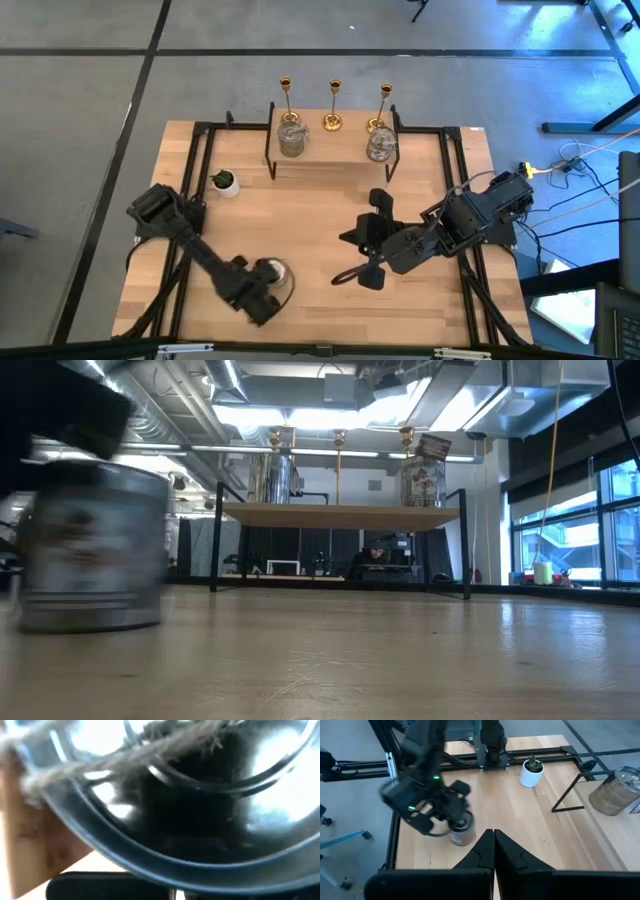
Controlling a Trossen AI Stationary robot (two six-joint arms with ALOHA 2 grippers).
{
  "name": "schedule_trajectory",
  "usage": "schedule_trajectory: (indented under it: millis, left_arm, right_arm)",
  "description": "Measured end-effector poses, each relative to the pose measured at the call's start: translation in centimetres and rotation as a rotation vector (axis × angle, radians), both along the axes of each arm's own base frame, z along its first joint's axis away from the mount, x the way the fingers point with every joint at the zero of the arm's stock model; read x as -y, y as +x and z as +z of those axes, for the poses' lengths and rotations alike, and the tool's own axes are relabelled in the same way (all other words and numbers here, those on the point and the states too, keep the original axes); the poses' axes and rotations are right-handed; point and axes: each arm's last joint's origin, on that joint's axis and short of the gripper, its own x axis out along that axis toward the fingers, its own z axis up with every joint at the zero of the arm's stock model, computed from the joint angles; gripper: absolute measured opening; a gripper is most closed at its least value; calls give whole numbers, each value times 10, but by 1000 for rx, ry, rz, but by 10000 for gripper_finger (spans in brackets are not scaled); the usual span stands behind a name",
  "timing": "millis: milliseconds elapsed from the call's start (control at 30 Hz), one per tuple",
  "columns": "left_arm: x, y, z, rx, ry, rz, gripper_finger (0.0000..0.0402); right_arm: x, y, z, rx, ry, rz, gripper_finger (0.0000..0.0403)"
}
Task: Pick & Place candle stick holders
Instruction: Put the silver scented candle on the shelf aligned with the other silver scented candles
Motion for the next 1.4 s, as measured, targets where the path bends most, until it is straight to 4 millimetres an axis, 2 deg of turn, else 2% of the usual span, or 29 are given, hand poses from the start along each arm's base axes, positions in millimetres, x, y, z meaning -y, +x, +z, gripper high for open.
schedule_trajectory:
  millis: [300,500,667,800,1000,1133,1267,1400]
  left_arm:
    - [-69,47,1,0,112,-53,2]
    - [-115,76,2,73,140,-78,2]
    - [-144,89,7,125,147,-66,2]
    - [-141,84,25,178,168,-66,2]
    - [-124,66,63,327,244,1,2]
    - [-116,53,78,368,279,15,2]
    - [-113,42,88,383,308,14,2]
    - [-114,23,90,426,297,23,2]
  right_arm:
    - [-7,-7,-2,-24,-23,23,0]
    - [-9,-11,-4,-48,-41,7,0]
    - [-9,-17,-7,-85,-38,-13,0]
    - [-10,-37,2,-51,-65,-62,0]
    - [-1,-98,26,64,-120,-166,0]
    - [2,-133,35,165,-53,-200,0]
    - [-1,-149,23,233,19,-221,0]
    - [-7,-151,-14,236,110,-310,0]
